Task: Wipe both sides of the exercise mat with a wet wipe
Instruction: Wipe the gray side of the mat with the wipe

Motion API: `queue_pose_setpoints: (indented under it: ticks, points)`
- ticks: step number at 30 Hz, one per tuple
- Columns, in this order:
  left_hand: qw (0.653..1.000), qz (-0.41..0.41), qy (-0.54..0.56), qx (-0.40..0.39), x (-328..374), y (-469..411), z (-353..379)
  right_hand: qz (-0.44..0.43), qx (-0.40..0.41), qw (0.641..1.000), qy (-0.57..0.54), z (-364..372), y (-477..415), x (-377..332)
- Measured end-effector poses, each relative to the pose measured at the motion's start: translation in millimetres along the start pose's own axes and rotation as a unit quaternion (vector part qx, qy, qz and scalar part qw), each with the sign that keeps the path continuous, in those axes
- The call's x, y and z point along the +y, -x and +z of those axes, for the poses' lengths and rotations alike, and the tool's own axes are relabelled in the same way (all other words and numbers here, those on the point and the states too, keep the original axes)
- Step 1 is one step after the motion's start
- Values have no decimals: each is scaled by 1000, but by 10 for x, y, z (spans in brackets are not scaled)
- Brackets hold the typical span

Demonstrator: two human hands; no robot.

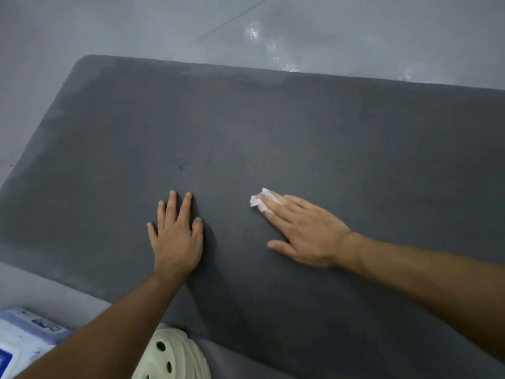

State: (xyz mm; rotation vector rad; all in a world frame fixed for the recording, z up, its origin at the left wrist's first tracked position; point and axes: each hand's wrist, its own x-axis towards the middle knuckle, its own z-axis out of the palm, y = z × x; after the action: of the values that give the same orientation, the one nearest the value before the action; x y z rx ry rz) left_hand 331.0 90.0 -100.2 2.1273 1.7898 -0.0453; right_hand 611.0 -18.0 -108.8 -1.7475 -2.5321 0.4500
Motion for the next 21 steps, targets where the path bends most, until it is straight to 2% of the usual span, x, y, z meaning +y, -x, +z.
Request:
queue_pose_setpoints:
  ticks: [3, 7, 11, 16, 21]
  points:
    - [999, 29, -18, 10, 96, -45, 67, 96, -2, 995, -13, -148, 40, 344]
    - [996, 81, -33, 8, 206, -98, 109, 127, -1, 991, -49, -138, 79, 315]
    - [981, 185, -64, -9, 477, -143, 140, 64, 3, 997, -51, -8, 268, -55]
    - [983, 170, -65, -35, 884, -245, 188, -21, -20, 999, -29, 204, 781, -421]
    - [984, 155, -76, -33, 976, -261, 243, 9, -12, 1000, -2, 199, 986, -276]
